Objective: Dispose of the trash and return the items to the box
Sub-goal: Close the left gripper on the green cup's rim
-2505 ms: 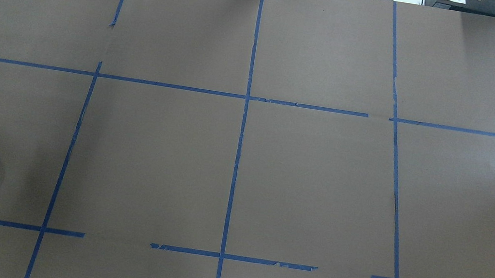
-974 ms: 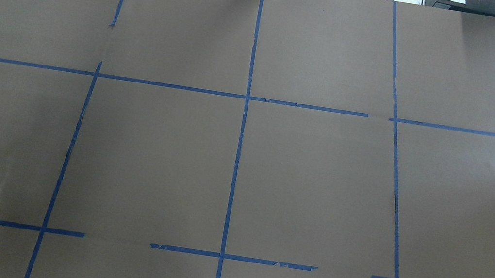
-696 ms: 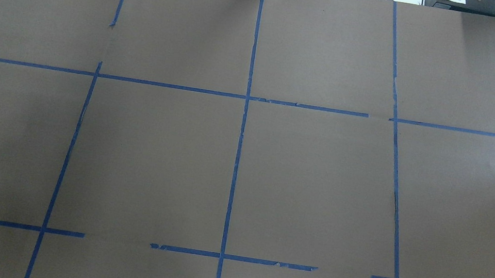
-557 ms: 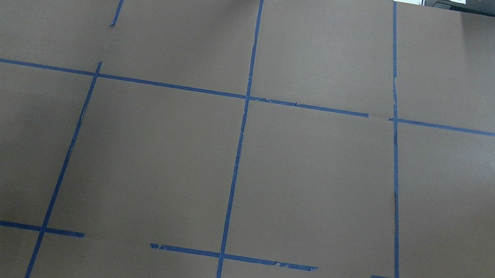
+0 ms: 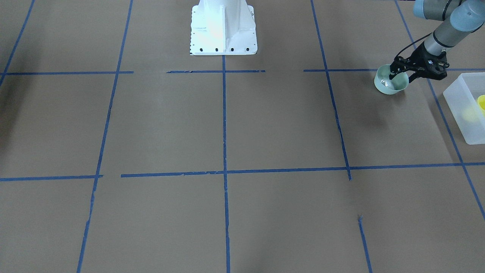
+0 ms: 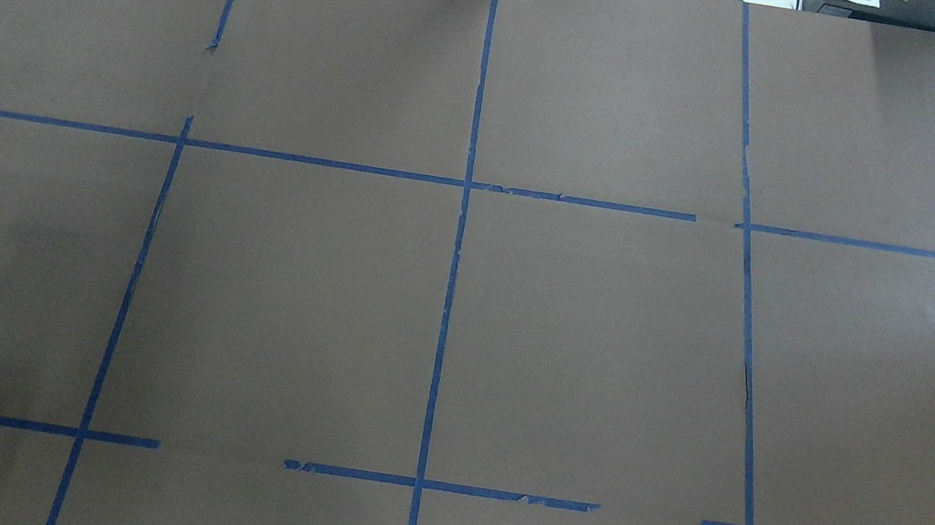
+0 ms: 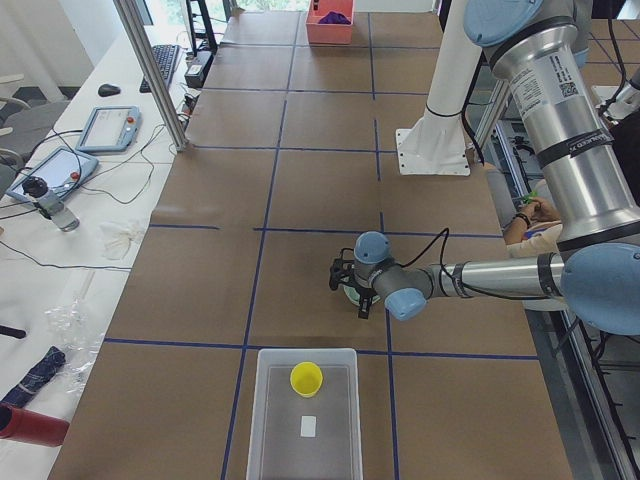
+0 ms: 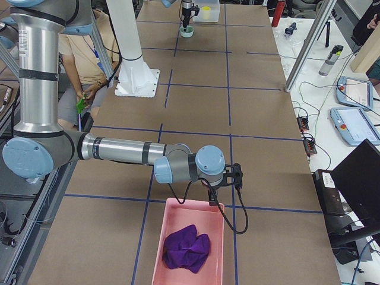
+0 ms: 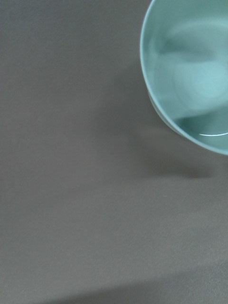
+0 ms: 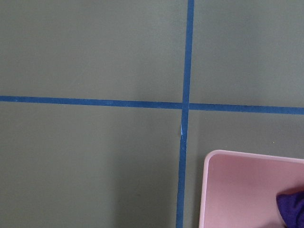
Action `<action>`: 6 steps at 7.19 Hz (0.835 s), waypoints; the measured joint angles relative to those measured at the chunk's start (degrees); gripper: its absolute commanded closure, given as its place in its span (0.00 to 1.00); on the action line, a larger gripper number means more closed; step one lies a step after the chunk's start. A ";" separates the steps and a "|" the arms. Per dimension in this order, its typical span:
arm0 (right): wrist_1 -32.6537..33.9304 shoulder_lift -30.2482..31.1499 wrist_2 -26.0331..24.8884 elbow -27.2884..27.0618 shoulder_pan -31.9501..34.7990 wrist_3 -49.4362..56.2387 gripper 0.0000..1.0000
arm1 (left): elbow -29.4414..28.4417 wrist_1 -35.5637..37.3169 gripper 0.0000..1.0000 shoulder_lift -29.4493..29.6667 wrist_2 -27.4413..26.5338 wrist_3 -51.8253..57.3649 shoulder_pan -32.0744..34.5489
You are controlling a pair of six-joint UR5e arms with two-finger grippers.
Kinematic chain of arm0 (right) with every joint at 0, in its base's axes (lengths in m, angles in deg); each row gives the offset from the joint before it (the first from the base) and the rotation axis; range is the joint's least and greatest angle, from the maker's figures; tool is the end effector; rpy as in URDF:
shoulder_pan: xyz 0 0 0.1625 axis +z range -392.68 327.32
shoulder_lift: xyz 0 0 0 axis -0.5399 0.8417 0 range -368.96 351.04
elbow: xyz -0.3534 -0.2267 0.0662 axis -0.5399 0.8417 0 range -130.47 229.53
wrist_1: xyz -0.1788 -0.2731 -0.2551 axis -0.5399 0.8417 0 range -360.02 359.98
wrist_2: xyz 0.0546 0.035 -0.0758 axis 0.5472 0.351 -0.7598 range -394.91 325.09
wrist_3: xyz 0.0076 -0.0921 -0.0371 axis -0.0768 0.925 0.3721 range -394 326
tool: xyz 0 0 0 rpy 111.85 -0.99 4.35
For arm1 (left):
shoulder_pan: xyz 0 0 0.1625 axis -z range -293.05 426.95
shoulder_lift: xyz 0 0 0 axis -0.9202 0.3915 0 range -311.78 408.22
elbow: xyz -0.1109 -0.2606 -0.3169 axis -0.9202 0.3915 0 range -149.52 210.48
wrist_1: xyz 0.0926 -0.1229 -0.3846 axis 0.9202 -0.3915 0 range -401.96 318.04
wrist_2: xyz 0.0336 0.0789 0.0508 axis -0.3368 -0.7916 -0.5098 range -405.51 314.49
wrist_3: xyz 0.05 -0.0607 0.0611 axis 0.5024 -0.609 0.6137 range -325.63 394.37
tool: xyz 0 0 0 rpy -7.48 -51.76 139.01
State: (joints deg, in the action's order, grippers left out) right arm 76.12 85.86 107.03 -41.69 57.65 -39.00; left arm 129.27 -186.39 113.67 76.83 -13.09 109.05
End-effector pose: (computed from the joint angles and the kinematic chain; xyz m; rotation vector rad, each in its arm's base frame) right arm 0.0576 -0.4645 0.6533 0.1296 -0.9098 0.0054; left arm 0.1921 -0.2814 0.6591 0.0409 0.8510 0.1978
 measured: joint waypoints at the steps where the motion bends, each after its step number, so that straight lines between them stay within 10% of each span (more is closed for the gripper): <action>1: 0.02 0.00 0.12 0.02 -0.01 0.01 0.00 | -0.16 -0.04 1.00 0.02 0.06 -0.02 -0.49; 6: 0.01 0.01 0.18 0.00 -0.07 0.01 0.00 | 5.97 -0.25 1.00 -1.05 1.70 -0.43 2.00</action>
State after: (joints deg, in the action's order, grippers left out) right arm 76.13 85.87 107.21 -41.69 57.59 -38.99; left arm 135.25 -186.64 112.61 78.53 -13.52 111.05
